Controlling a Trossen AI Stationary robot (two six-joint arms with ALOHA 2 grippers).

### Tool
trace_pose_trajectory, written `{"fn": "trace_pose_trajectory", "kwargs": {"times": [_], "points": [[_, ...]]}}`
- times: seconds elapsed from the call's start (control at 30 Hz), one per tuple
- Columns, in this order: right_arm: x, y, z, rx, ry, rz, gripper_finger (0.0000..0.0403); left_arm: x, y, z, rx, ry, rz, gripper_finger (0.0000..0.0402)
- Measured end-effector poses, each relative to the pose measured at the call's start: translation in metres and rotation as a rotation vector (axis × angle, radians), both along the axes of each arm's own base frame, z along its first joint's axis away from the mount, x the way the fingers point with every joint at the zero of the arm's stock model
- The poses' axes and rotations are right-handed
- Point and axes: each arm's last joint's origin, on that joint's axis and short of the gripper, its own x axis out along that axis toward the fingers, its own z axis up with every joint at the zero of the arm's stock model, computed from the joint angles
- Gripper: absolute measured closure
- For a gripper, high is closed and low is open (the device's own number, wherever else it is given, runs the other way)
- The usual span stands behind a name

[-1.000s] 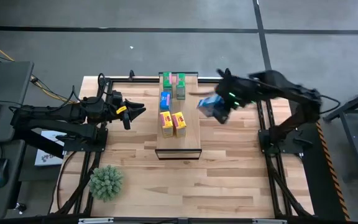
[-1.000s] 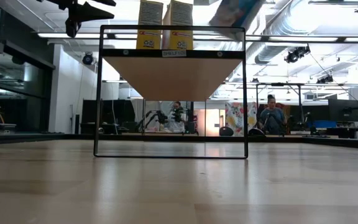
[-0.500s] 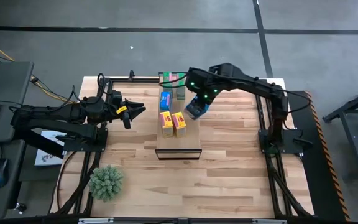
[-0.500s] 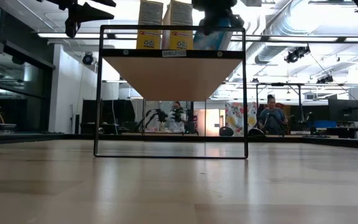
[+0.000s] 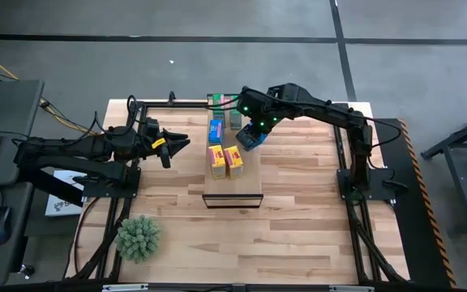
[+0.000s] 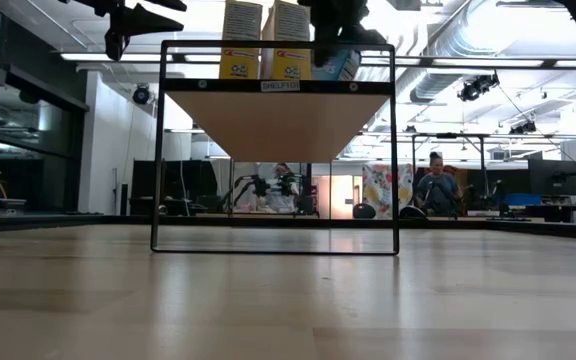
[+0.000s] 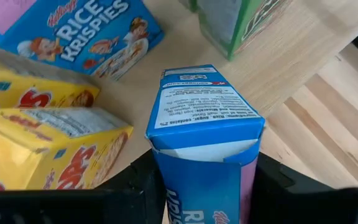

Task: Stack cereal on shelf
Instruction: Put the blue cereal on the shelf

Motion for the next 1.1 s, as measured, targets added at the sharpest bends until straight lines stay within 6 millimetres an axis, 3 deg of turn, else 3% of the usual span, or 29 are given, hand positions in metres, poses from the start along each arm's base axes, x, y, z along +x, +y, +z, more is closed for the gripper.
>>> {"fn": "trace_pose_trajectory", "kwargs": {"times": [0.23,0.6,0.77,0.87,1.1], "points": [[0.0,-0.001,0.0,-0.017,-0.003,-0.003,0.0247,0.0,0.0,0.0,0.001,0.001,0.0,0.0275],[0.003,-0.001,0.002,-0.029,-0.032,0.028,0.0169,0.0,0.0,0.0,0.001,0.0,0.0,0.0275],[0.004,-0.001,0.004,-0.024,-0.062,0.059,0.0156,0.0,0.0,0.0,0.001,0.0,-0.001,0.0275],[0.001,-0.002,0.01,-0.033,-0.083,0.085,0.0155,0.0,0.0,0.0,0.001,0.001,-0.001,0.0275],[-0.013,-0.003,0.046,-0.115,-0.198,0.135,0.0155,0.0,0.0,0.0,0.001,0.001,-0.001,0.0275]]}}
